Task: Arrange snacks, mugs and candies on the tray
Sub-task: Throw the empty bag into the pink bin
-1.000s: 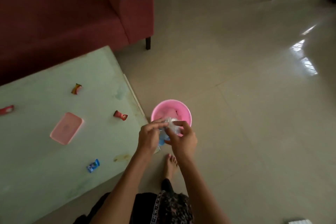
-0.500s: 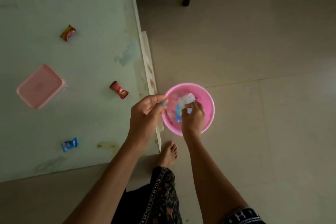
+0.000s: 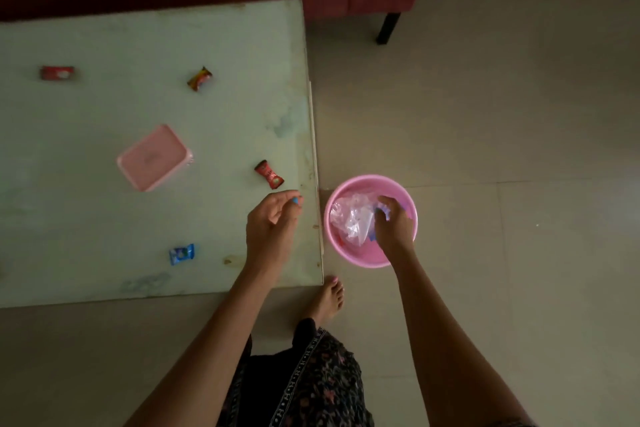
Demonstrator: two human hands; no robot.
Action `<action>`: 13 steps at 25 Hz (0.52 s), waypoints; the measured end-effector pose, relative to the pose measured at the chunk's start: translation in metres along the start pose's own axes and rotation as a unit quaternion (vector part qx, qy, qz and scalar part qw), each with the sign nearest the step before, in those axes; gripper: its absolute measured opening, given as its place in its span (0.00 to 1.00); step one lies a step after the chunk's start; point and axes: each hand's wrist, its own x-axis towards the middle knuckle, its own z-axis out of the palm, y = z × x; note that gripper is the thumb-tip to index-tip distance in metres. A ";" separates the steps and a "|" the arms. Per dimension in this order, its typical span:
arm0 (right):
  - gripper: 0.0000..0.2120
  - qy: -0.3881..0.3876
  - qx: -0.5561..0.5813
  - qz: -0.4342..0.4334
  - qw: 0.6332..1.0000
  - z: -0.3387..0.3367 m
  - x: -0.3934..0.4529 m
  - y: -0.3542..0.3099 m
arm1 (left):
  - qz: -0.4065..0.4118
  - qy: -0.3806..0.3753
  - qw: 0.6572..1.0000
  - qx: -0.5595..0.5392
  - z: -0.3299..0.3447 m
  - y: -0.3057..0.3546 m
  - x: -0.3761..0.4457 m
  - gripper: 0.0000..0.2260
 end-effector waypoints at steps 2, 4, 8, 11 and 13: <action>0.14 0.020 -0.008 -0.053 0.998 -0.020 -0.029 -0.039 | -0.012 0.052 0.999 -0.002 -0.014 0.016 -0.007 0.07; 0.14 0.033 0.016 -0.099 0.994 -0.036 -0.067 -0.086 | -0.019 0.101 0.995 0.003 -0.035 0.039 -0.019 0.10; 0.14 0.038 0.058 -0.165 0.984 -0.051 -0.144 -0.176 | -0.012 0.160 0.986 0.045 -0.089 0.088 -0.055 0.16; 0.15 0.051 0.084 -0.195 0.976 -0.048 -0.197 -0.229 | 0.030 0.175 0.984 0.030 -0.140 0.117 -0.083 0.18; 0.15 0.049 0.092 -0.223 0.969 -0.035 -0.234 -0.257 | 0.057 0.200 0.978 0.004 -0.181 0.124 -0.101 0.19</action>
